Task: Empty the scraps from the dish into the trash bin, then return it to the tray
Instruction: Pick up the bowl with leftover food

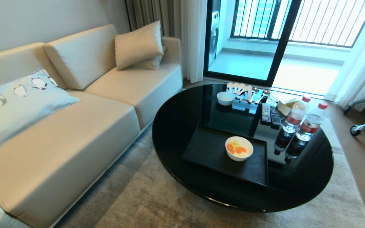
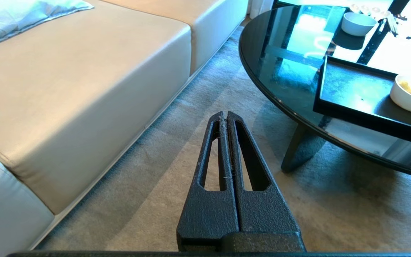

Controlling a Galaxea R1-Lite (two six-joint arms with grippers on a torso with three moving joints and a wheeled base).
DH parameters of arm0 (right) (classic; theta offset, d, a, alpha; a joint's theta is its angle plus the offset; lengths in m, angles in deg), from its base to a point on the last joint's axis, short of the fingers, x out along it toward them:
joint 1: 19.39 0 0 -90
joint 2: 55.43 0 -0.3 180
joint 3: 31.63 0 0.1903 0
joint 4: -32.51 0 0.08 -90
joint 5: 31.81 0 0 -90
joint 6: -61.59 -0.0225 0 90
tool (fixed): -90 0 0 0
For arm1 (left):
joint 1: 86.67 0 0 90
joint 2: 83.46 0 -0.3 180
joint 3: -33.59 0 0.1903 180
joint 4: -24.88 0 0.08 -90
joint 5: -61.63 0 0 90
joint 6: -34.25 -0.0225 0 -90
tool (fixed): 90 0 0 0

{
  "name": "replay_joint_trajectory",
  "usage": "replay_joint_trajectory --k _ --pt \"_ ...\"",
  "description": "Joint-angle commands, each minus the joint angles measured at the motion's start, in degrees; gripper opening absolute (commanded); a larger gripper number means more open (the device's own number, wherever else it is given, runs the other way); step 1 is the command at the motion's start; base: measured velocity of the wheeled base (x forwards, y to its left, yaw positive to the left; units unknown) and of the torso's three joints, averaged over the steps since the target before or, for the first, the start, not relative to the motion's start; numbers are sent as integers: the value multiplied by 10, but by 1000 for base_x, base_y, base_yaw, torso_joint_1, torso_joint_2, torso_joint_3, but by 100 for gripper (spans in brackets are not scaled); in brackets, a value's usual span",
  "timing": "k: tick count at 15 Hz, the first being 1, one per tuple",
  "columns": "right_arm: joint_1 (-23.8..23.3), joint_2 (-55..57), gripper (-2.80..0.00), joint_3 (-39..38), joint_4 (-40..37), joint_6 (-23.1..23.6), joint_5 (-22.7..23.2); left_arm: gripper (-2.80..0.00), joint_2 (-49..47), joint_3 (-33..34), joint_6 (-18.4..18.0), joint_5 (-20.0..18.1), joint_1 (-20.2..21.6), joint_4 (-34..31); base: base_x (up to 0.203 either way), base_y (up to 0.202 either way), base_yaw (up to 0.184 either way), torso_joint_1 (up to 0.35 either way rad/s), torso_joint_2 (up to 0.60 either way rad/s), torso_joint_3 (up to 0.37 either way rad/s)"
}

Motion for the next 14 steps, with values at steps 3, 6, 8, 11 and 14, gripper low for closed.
replay_joint_trajectory --k 3,6,8,11,14 --pt "1 1 -280 0 0 0 0 -280 0 0 0 0 0 0 0 0 0 0 0 0" --pt "1 1 -280 0 0 0 0 -280 0 0 0 0 0 0 0 0 0 0 0 0" --pt "1 1 -280 0 0 0 0 -280 0 0 0 0 0 -1 157 0 0 2 1 3" --pt "1 1 -280 0 0 1 0 -280 0 0 0 0 0 0 185 0 1 3 1 1" --pt "0 1 -280 0 0 2 0 -280 0 0 0 0 0 0 41 0 0 4 2 0"
